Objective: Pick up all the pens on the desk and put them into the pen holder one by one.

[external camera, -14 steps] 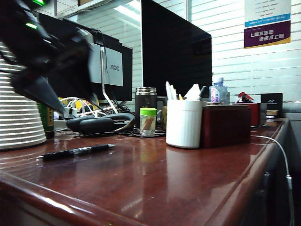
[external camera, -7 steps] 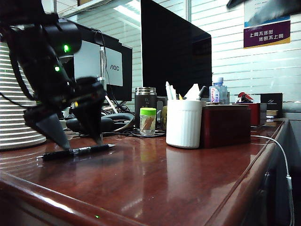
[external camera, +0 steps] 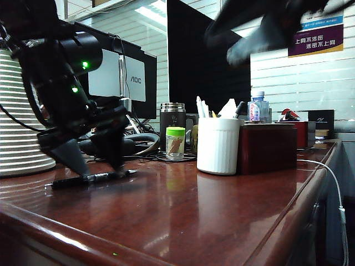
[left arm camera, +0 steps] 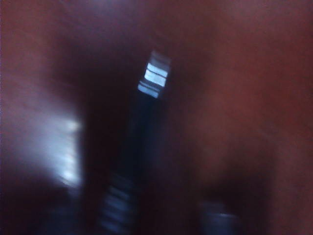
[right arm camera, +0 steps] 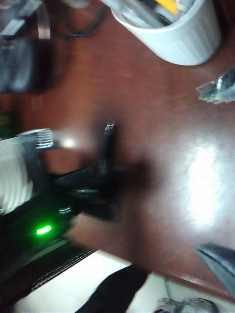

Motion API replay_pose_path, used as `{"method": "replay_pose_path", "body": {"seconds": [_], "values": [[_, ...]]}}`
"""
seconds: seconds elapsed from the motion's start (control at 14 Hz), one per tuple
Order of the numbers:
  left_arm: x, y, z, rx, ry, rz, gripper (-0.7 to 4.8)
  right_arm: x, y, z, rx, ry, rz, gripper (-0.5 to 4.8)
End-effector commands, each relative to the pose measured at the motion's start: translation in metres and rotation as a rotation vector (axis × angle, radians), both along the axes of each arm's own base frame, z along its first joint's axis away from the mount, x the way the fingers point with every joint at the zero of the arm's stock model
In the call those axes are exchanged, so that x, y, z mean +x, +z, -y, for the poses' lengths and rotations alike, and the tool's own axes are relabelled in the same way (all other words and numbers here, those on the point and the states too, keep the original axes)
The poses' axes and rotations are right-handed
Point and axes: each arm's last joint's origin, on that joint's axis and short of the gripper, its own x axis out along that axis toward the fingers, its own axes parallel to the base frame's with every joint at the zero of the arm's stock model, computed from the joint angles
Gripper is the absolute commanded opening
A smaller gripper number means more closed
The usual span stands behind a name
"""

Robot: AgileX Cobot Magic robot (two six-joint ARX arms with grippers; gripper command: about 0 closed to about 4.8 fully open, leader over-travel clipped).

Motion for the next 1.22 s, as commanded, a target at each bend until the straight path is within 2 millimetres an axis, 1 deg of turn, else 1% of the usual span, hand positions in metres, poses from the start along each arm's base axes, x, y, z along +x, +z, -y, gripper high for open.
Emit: {"method": "replay_pose_path", "body": {"seconds": [0.07,0.14,0.21,0.43,0.57,0.71,0.86,0.93,1.07,1.14,1.22], "values": [[-0.003,-0.023,-0.001,0.047,0.005,-0.101,1.21,0.005,-0.004,-0.003,-0.01,-0.004,-0.01,3.72],[-0.003,-0.026,-0.001,0.054,0.006,-0.117,0.41,0.005,-0.004,-0.002,-0.016,-0.02,0.0,3.72],[-0.003,-0.028,-0.001,0.059,0.005,-0.126,-0.06,0.006,-0.003,-0.002,-0.017,-0.024,0.005,3.72],[-0.001,-0.027,0.0,0.046,0.004,-0.102,-0.06,0.006,-0.003,-0.002,-0.022,-0.022,0.015,3.72],[0.003,-0.016,0.004,-0.068,-0.034,-0.04,-0.06,0.007,-0.003,-0.001,-0.041,-0.059,0.026,3.72],[0.009,0.012,0.012,-0.277,-0.093,0.078,-0.06,0.007,-0.001,0.001,-0.06,-0.103,0.047,3.72],[0.015,0.051,0.016,-0.487,-0.081,0.266,-0.06,0.003,0.006,0.005,-0.076,-0.166,0.09,3.67],[0.018,0.069,0.018,-0.583,-0.078,0.367,-0.06,-0.001,0.012,0.008,-0.068,-0.186,0.119,3.67],[0.024,0.102,0.022,-0.774,-0.143,0.609,-0.06,-0.011,0.028,0.016,-0.053,-0.254,0.201,3.67],[0.022,0.117,0.031,-0.854,-0.195,0.77,-0.06,-0.019,0.041,0.024,-0.022,-0.296,0.266,3.67],[0.021,0.121,0.037,-0.89,-0.228,0.841,-0.06,-0.025,0.051,0.031,0.013,-0.321,0.322,3.67]]}}
